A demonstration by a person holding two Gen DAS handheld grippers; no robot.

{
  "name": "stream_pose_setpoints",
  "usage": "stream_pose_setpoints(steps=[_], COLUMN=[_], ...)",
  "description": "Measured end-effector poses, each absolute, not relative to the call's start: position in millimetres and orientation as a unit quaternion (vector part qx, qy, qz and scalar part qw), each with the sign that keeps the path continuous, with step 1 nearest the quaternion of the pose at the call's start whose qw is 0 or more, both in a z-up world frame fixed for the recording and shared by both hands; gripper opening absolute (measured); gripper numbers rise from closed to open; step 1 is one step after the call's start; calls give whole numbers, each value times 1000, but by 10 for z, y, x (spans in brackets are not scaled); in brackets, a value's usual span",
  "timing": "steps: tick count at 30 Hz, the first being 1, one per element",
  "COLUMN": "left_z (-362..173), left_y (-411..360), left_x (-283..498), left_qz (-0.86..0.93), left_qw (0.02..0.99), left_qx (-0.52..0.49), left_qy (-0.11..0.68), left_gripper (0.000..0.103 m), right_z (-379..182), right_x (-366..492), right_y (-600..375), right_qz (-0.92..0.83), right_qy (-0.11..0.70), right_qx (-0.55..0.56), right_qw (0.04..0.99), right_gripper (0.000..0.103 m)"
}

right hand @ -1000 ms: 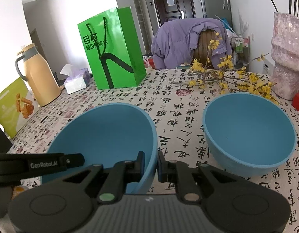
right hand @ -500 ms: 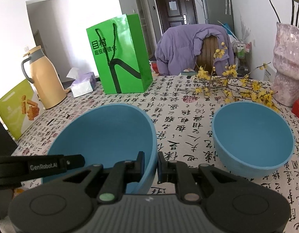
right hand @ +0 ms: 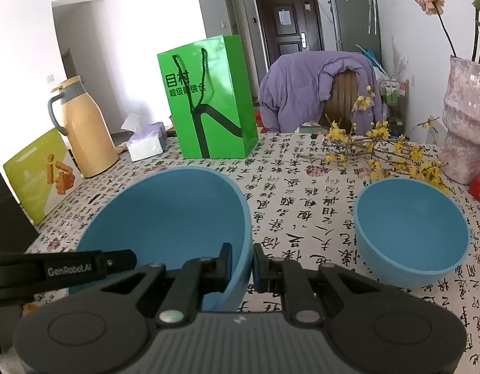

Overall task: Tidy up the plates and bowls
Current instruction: 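Carry both held blue bowls toward the black paper bag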

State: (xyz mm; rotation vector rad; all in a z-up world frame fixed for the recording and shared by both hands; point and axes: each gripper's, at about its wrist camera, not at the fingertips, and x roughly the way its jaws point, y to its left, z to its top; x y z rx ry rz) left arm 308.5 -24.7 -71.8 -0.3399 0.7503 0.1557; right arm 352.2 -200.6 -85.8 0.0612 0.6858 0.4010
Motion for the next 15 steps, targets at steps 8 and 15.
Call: stream_pose_setpoints(steps=[8,15], left_z=[-653,-607], left_y=[-169,-95], left_x=[2964,2875], left_qz=[79,81], left_qw=[916,919], left_qx=[-169,-171], left_qy=[355,346], left_gripper=[14,14], right_z=[-789,-727], right_x=[3421,3356], right_y=[-1927,-1853], right_qz=[199,204], right_qy=[329,324], right_qx=[26,22], right_qw=[923,923], right_gripper=[13,13])
